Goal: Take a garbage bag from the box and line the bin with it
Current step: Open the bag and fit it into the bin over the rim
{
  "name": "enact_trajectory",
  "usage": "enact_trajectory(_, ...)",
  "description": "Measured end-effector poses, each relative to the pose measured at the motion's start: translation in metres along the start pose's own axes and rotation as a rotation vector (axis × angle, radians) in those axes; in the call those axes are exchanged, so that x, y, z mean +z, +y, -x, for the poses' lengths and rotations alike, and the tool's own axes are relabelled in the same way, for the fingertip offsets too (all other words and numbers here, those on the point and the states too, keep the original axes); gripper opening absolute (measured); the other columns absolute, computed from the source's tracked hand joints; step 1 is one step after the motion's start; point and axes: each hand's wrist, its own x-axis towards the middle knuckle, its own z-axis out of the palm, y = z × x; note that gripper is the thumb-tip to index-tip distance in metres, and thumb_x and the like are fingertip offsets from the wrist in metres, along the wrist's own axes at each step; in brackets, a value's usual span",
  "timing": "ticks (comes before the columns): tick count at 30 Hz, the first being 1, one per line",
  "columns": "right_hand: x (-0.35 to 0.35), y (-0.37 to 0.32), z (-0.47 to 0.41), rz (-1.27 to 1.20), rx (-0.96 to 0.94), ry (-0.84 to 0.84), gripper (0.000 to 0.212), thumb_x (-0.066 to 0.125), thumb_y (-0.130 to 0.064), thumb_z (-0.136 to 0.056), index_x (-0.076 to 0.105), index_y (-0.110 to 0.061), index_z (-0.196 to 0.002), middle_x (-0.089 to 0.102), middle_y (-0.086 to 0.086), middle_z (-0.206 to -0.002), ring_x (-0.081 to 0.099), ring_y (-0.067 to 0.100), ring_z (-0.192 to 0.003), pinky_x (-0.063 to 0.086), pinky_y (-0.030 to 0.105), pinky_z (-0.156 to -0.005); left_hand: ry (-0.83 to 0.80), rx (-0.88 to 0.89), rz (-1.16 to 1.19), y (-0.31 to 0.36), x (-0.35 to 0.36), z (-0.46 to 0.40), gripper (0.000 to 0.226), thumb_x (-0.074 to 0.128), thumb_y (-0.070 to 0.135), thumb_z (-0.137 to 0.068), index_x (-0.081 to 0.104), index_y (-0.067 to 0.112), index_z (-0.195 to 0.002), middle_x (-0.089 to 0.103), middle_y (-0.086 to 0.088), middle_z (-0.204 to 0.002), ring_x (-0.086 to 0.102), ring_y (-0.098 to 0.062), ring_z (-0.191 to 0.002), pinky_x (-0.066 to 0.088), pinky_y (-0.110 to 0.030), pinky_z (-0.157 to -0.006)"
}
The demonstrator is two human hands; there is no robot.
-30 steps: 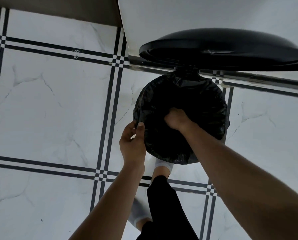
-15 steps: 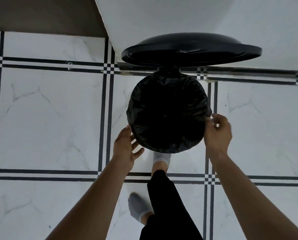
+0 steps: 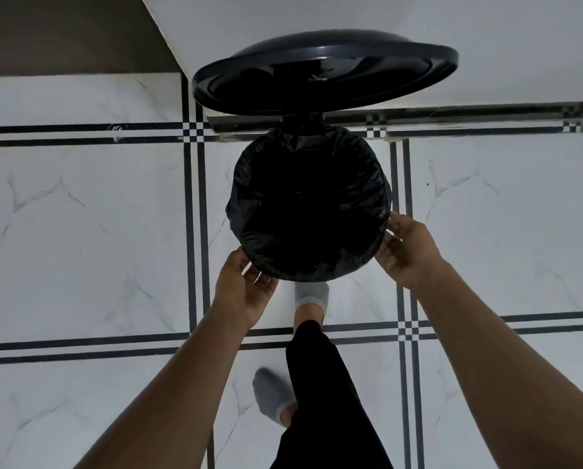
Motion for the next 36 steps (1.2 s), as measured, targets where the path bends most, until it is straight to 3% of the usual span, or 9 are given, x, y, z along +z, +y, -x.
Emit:
enact_trajectory(4, -0.002, 0.004, 0.003, -0.016, 0.024, -0.028, 0.016, 0.066, -0.022, -0.090, 0.074, -0.012, -0.100, 0.067, 0.002, -0.097, 0.058, 0.015, -0.082, 0.045, 0.025, -0.090, -0.022, 0.003, -0.017, 0.000, 0.005, -0.001, 0.030, 0.067, 0.032, -0.096, 0.070, 0.014, -0.120, 0.069, -0.013, -0.133, 0.070, -0.028, -0.114, 0.058, -0.048, -0.094)
enact_trajectory(7, -0.001, 0.002, 0.008, 0.114, 0.070, 0.012, 0.022, 0.069, -0.038, -0.084, 0.073, -0.021, -0.098, 0.070, 0.001, -0.101, 0.066, 0.021, -0.099, 0.054, 0.036, -0.086, -0.029, -0.030, -0.036, 0.002, 0.009, 0.000, 0.040, 0.062, 0.049, -0.097, 0.067, 0.018, -0.123, 0.066, -0.010, -0.131, 0.064, -0.031, -0.120, 0.051, -0.060, -0.097)
enact_trajectory(10, -0.003, 0.008, 0.008, 0.053, 0.046, 0.016, 0.023, 0.068, -0.036, -0.085, 0.072, -0.021, -0.103, 0.072, 0.005, -0.108, 0.070, 0.027, -0.105, 0.058, 0.045, -0.090, 0.006, -0.037, 0.035, 0.002, 0.008, -0.001, 0.054, 0.045, 0.058, -0.102, 0.062, 0.015, -0.131, 0.067, -0.011, -0.131, 0.063, -0.033, -0.120, 0.049, -0.063, -0.099)
enact_trajectory(15, -0.002, 0.031, 0.013, -0.077, -0.064, 0.027, 0.015, 0.059, -0.020, -0.095, 0.071, -0.013, -0.099, 0.071, 0.004, -0.097, 0.072, 0.018, -0.083, 0.060, 0.033, -0.081, 0.073, -0.051, 0.121, -0.006, 0.009, 0.001, 0.054, 0.039, 0.059, -0.104, 0.065, 0.015, -0.124, 0.063, -0.011, -0.134, 0.063, -0.029, -0.115, 0.044, -0.057, -0.108)
enact_trajectory(19, 0.000, 0.042, 0.015, -0.033, -0.061, 0.066, 0.024, 0.062, -0.026, -0.097, 0.073, -0.020, -0.117, 0.075, -0.002, -0.100, 0.070, 0.018, -0.103, 0.057, 0.035, -0.087, 0.073, -0.099, 0.150, -0.011, 0.012, 0.002, 0.053, 0.040, 0.062, -0.101, 0.066, 0.021, -0.124, 0.064, -0.012, -0.127, 0.058, -0.035, -0.122, 0.036, -0.066, -0.110)
enact_trajectory(27, 0.001, 0.029, 0.000, -0.076, -0.064, 0.030, 0.018, 0.059, -0.011, -0.096, 0.072, -0.007, -0.108, 0.069, 0.004, -0.091, 0.070, 0.019, -0.081, 0.061, 0.032, -0.081, 0.050, 0.034, 0.047, 0.011, 0.016, -0.002, 0.032, 0.077, 0.030, -0.092, 0.073, 0.015, -0.121, 0.077, -0.011, -0.117, 0.073, -0.033, -0.110, 0.059, -0.055, -0.093)
enact_trajectory(30, 0.000, 0.020, -0.006, 0.028, -0.107, 0.014, 0.017, 0.059, -0.008, -0.092, 0.072, -0.009, -0.103, 0.063, 0.007, -0.100, 0.063, 0.019, -0.084, 0.056, 0.033, -0.089, 0.061, 0.049, 0.015, 0.021, 0.017, -0.004, 0.021, 0.072, 0.016, -0.095, 0.072, 0.009, -0.114, 0.077, -0.013, -0.114, 0.076, -0.028, -0.104, 0.060, -0.048, -0.093)
enact_trajectory(33, 0.000, 0.012, -0.004, 0.143, -0.157, 0.021, 0.031, 0.053, -0.005, -0.096, 0.081, -0.015, -0.087, 0.075, 0.005, -0.098, 0.064, 0.022, -0.091, 0.053, 0.039, -0.100, 0.062, 0.062, -0.068, 0.028, 0.019, 0.001, 0.008, 0.063, 0.007, -0.099, 0.069, 0.007, -0.104, 0.076, -0.012, -0.100, 0.076, -0.027, -0.094, 0.061, -0.045, -0.092)
enact_trajectory(36, 0.002, 0.005, -0.004, 0.083, -0.153, 0.038, 0.036, 0.045, -0.002, -0.088, 0.076, -0.012, -0.072, 0.075, 0.003, -0.085, 0.065, 0.023, -0.083, 0.060, 0.039, -0.088, 0.077, 0.134, -0.237, 0.034, 0.018, -0.003, 0.020, 0.055, 0.001, -0.101, 0.072, 0.009, -0.105, 0.075, -0.008, -0.097, 0.073, -0.025, -0.091, 0.064, -0.041, -0.083)
